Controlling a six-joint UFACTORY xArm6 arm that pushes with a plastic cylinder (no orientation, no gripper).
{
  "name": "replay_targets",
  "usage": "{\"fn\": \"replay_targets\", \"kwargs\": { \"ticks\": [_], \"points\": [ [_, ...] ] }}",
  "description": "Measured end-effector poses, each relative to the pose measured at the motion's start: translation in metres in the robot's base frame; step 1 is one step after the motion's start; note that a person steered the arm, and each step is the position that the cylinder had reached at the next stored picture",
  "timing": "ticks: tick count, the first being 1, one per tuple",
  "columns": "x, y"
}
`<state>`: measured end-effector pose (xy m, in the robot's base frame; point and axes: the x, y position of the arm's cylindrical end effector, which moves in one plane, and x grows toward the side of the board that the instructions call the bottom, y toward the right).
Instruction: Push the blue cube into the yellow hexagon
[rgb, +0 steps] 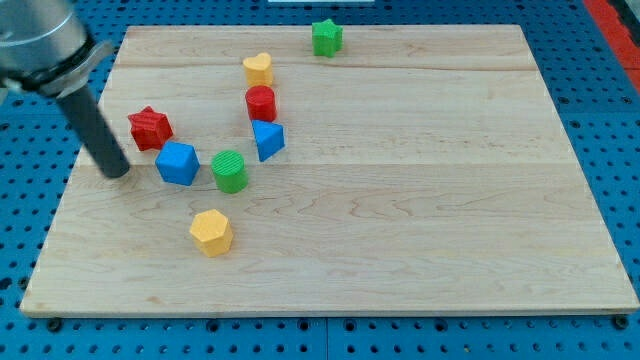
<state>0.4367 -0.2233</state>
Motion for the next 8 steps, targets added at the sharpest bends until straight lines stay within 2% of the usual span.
{"fn": "replay_targets", "kwargs": {
  "ticks": [1, 2, 4, 6, 8],
  "points": [
    [-0.034, 0.029],
    [-0.042, 0.063],
    [0.003, 0.057],
    [-0.008, -0.004],
    [0.021, 0.013]
  ]
}}
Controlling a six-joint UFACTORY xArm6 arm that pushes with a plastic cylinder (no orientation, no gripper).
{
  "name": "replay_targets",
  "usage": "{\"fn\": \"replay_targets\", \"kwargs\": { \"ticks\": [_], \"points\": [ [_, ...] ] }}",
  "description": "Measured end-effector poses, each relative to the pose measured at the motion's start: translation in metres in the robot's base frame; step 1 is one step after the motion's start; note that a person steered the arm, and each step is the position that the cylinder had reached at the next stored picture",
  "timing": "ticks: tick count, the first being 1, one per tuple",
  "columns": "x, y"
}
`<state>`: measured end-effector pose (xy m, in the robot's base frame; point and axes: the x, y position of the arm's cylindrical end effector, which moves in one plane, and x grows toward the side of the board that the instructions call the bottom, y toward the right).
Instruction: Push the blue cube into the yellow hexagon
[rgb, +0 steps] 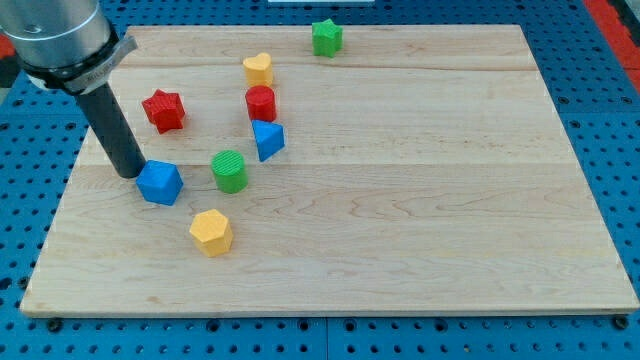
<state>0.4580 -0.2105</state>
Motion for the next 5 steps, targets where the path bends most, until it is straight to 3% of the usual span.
{"fn": "replay_targets", "kwargs": {
  "ticks": [2, 5],
  "points": [
    [0.023, 0.047],
    [0.056, 0.047]
  ]
}}
